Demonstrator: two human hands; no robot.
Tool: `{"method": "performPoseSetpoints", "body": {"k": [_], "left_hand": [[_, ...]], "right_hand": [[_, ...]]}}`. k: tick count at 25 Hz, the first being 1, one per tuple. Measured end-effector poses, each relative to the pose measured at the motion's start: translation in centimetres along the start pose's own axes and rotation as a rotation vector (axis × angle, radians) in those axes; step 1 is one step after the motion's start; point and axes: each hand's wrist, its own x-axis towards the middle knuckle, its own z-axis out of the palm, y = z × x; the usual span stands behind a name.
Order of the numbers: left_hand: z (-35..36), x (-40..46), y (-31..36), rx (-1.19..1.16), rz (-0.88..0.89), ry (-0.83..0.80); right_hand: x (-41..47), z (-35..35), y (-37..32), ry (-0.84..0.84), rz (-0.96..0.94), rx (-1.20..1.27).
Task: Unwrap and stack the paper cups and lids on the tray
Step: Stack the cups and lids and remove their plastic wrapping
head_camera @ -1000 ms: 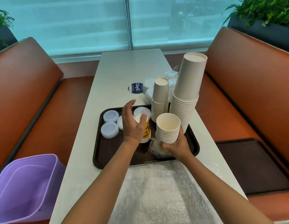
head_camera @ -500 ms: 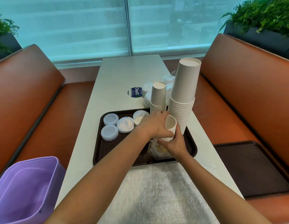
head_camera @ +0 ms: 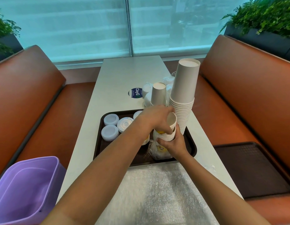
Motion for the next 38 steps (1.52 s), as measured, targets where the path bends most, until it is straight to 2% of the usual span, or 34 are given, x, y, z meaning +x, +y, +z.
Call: {"method": "performPoseSetpoints", "body": {"k": [4, 6, 8, 10, 12, 14, 16, 17, 20, 22, 24, 27, 28, 31, 32, 33, 34, 36, 37, 38], "left_hand": [[-1.7, -1.8, -2.3, -0.567, -0.182, 0.329], [0.0, -2.3, -4.0, -0.851, -0.366, 0.393], [2.4, -2.6, -5.4, -1.339, -0.524, 0.412], [3.8, -2.8, -6.4, -1.831, -0.598, 0.421], [4.3, -2.9, -7.2, -2.086, -0.683, 0.465], [4.4, -2.9, -7.8, -2.191, -0.73, 0.53], [4.8, -2.7, -8.1, -2.154, -0.679, 0.604], [5.1, -2.5, -8.1, -2.048, -0.651, 0.64], [7.0, -2.0, -8.2, -1.46, -0.569, 0.677], [9.7, -1.8, -8.6, -1.155, -0.53, 0.605], [12.2, -1.8, -8.9, -1.055, -0.525, 0.53], [13.5, -1.2, -8.9, -1.01, -0.538, 0.509], [13.7, -0.8, -9.3, -0.947, -0.542, 0.458], [14.8, -0.9, -10.4, -0.817, -0.544, 0.154], [15.0, -1.1, -10.3, -0.816, -0.553, 0.135], [14.9, -1.5, -9.9, -0.809, -0.569, 0.233], [14.6, -1.8, -9.3, -0.792, -0.564, 0.441], [12.6, -2.5, -7.1, -0.701, -0.372, 0.98], [11.0, -2.5, -6.0, -0.637, -0.205, 1.086], [9.6, -2.4, -4.9, -0.574, -0.048, 1.053]], "right_hand": [[-0.1, 0.1, -0.5, 0.018, 0.001, -0.03], [-0.2, 0.2, -0.5, 0.016, -0.006, -0.053], [-0.3, 0.1, -0.5, 0.006, -0.011, -0.066], [-0.3, 0.0, -0.5, 0.002, -0.017, -0.071], [-0.4, 0.1, -0.5, 0.009, -0.022, -0.072], [-0.4, 0.3, -0.5, 0.018, -0.026, -0.069], [-0.3, 0.4, -0.6, 0.02, -0.026, -0.063], [-0.3, 0.4, -0.6, 0.022, -0.025, -0.061], [-0.3, 0.3, -0.4, 0.032, -0.02, -0.062], [-0.3, 0.3, -0.3, 0.032, -0.027, -0.064], [-0.2, 0.4, -0.3, 0.027, -0.025, -0.07], [-0.1, 0.4, -0.2, 0.025, -0.019, -0.069], [-0.1, 0.3, -0.2, 0.027, -0.02, -0.063], [-0.3, 0.3, -0.1, 0.026, -0.02, -0.038], [-0.3, 0.4, -0.1, 0.025, -0.011, -0.035], [-0.3, 0.4, -0.1, 0.025, 0.005, -0.03], [-0.2, 0.4, -0.1, 0.029, 0.025, -0.027], [-0.2, 0.4, -0.1, 0.038, 0.043, -0.025], [-0.2, 0.4, -0.1, 0.043, 0.046, -0.016], [-0.1, 0.4, 0.1, 0.051, 0.054, -0.004]]}}
